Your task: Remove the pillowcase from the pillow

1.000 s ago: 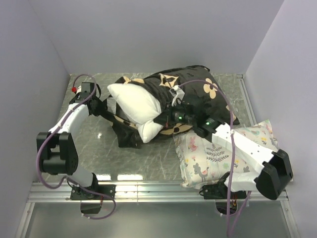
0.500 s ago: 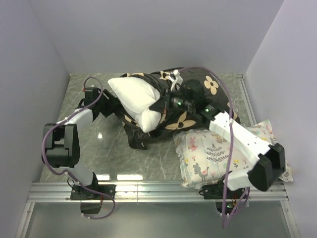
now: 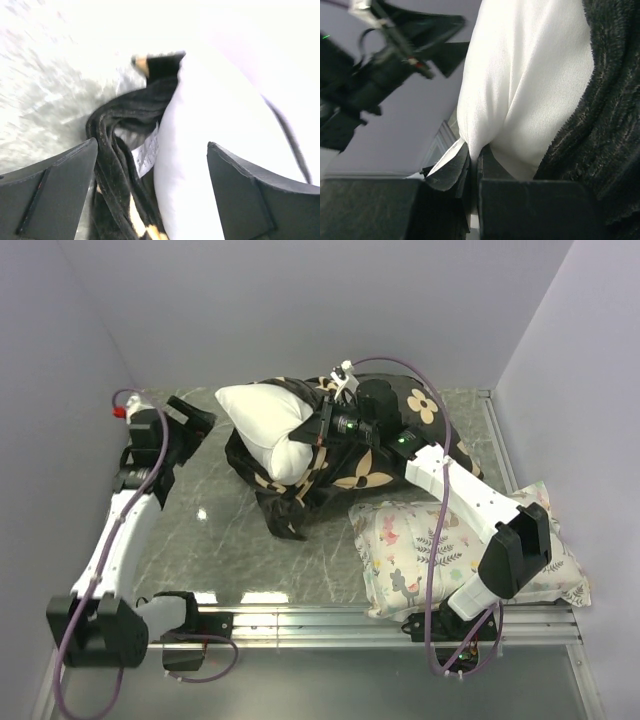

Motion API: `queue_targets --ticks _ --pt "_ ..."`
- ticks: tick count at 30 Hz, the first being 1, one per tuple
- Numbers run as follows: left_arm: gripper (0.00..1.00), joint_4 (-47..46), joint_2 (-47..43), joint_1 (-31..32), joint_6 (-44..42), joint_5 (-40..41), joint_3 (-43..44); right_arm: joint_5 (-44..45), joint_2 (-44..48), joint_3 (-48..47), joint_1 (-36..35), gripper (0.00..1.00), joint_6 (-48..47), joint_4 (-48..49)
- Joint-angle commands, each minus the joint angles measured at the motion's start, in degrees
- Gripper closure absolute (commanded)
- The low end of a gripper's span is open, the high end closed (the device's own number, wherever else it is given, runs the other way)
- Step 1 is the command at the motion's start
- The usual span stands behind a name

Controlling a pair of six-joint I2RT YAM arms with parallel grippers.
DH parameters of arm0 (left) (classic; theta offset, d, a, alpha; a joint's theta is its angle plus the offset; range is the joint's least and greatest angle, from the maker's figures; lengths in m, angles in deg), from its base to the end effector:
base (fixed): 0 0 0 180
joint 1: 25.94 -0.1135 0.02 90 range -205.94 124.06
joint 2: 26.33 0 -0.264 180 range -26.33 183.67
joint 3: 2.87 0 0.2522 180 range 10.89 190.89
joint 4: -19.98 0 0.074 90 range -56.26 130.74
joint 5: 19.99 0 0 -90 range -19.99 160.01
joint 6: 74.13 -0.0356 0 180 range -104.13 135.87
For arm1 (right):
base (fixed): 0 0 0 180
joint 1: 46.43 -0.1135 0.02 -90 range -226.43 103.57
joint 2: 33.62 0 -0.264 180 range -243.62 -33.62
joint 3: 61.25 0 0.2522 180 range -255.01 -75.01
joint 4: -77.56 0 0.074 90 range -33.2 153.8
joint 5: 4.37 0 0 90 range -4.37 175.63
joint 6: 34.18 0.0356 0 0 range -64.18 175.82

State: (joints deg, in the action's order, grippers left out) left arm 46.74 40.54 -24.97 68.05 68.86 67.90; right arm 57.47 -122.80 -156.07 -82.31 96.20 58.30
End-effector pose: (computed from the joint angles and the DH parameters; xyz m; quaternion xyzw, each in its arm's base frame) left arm 0.2688 -0.0053 0.3309 -0.3551 0.7537 -0.2548 0.4908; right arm 0.2896 0.2302 0.3774 -0.1204 0.7677 0.5207 0.3537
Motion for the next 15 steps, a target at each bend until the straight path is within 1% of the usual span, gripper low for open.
queue_targets --ticks 1,3,5,6,7,8,10,11,13,15 --pt "0.03 7.8 -6.0 -0.4 -1.5 7.5 1.7 0.0 0.8 -5.5 -0.8 1.0 3.7 11.0" --pt "0.02 7.3 -9.4 -0.1 -2.3 2.6 0.7 1.2 0.2 -6.1 -0.9 1.0 3.7 11.0" --pt "0.01 5.9 -11.4 1.5 -1.3 0.1 -0.6 1.8 -0.6 -7.1 -1.4 1.0 3.8 11.3" --pt "0.01 4.9 -13.0 5.8 -0.1 0.3 -2.1 2.6 -1.2 -8.4 -1.6 1.0 3.8 10.8" --pt "0.01 4.9 -13.4 8.4 0.5 1.0 -2.6 2.8 -2.2 -9.2 -1.9 1.0 3.7 10.4" --pt "0.01 4.4 -14.0 13.1 1.9 1.0 -3.7 3.0 -2.7 -9.8 -2.0 1.0 3.7 10.2" --pt "0.01 2.3 -14.6 16.8 3.5 1.0 -5.3 3.6 -4.0 -11.1 -2.4 1.0 3.8 9.7" --pt "0.01 -0.6 -15.0 19.1 5.4 1.0 -7.3 3.8 -4.3 -11.4 -2.7 1.0 3.9 9.7" --pt "0.01 -5.7 -15.1 20.8 6.7 -0.5 -9.4 5.1 -4.8 -11.7 -3.1 1.0 3.7 9.6" --pt "0.01 -7.8 -14.9 22.6 7.5 -1.0 -11.0 5.7 -5.4 -12.4 -3.8 1.0 3.4 8.7"
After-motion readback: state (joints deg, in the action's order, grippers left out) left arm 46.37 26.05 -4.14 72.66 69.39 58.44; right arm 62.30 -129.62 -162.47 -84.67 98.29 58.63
